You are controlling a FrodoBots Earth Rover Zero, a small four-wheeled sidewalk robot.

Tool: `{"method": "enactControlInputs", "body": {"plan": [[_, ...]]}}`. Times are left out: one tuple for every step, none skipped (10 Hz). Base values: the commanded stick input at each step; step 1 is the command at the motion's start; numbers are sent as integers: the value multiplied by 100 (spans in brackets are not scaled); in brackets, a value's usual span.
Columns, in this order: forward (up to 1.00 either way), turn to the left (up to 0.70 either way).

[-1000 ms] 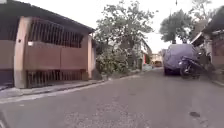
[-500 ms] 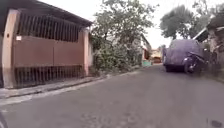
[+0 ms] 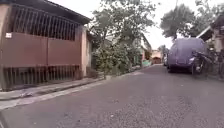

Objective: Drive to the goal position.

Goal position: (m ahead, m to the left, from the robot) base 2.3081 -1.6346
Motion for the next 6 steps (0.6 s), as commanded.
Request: {"method": "enactControlInputs", "body": {"plan": [[70,-31],[70,-25],[70,-15],[70,-4],[70,0],[70,0]]}}
